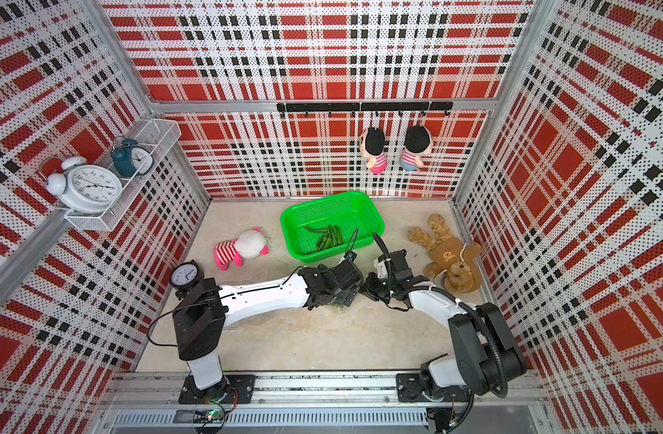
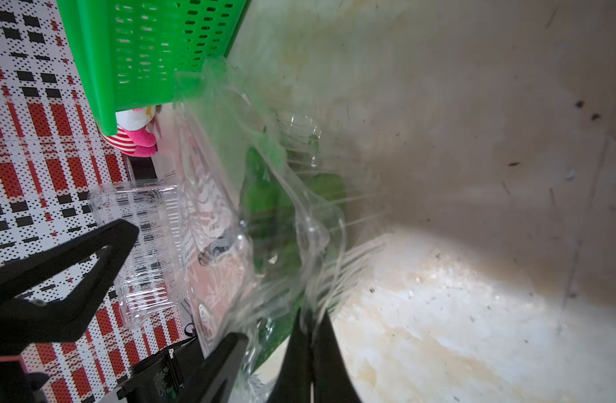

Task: Take small green peppers out of containers
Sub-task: Open the packing box at the center of the board.

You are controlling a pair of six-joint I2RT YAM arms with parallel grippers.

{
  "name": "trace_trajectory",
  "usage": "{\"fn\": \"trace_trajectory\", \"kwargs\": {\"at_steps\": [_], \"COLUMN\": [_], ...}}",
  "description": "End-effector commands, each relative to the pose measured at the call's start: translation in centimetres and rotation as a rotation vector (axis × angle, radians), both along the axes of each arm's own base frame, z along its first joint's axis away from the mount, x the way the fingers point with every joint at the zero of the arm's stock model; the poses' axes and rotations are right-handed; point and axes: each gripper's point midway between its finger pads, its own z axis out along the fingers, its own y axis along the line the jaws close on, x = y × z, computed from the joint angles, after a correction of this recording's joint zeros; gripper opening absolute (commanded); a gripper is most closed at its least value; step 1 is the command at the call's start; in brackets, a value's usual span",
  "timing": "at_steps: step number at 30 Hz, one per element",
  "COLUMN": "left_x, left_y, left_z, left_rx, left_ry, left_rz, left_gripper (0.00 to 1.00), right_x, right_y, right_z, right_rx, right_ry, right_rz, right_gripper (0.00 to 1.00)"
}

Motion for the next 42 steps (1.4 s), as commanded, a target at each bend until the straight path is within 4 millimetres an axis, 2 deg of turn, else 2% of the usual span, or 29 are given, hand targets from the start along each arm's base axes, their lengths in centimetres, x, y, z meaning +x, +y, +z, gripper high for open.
{"fn": "trace_trajectory", "kwargs": {"at_steps": [1, 9, 24, 26, 29, 31, 33, 38, 42], "left_x": [1.0, 1.3, 1.3, 1.5, 1.9, 2.2, 2.6, 3.5, 3.9], "left_y": [3.2, 6.2, 8.4, 8.9, 9.9, 10.8, 11.8, 14.2, 14.3], "left_z": [2.7, 4.4, 8.2, 9.2, 10.3, 10.9, 11.3, 11.6, 12.7], "left_rx": [0.071, 0.108, 0.090, 0.077, 0.060, 0.056, 0.054, 0.054, 0.020], "left_ry": [-0.098, -0.168, -0.194, -0.200, -0.200, -0.202, -0.199, -0.188, -0.202], "left_rz": [0.110, 0.212, 0.260, 0.269, 0.277, 0.289, 0.304, 0.347, 0.355], "left_gripper": [1.00, 0.99, 1.00, 1.00, 1.00, 1.00, 1.00, 1.00, 1.00], "right_x": [-0.8, -0.3, 0.0, -0.1, 0.0, 0.0, -0.1, -0.4, -0.6], "right_y": [-1.1, -1.7, -2.0, -2.1, -2.2, -2.3, -2.5, -3.6, -3.7], "right_z": [-1.0, -1.0, -1.0, -1.0, -0.6, -0.3, 0.2, 2.1, 3.8], "right_rx": [-0.052, -0.070, -0.090, -0.095, -0.105, -0.116, -0.137, -0.217, -0.227], "right_ry": [0.014, -0.011, -0.017, -0.017, -0.021, -0.023, -0.024, -0.013, 0.004], "right_rz": [-0.026, -0.071, -0.086, -0.084, -0.083, -0.077, -0.069, -0.071, -0.065], "right_gripper": [0.00, 0.00, 0.00, 0.08, 0.33, 0.47, 0.56, 0.62, 0.63]}}
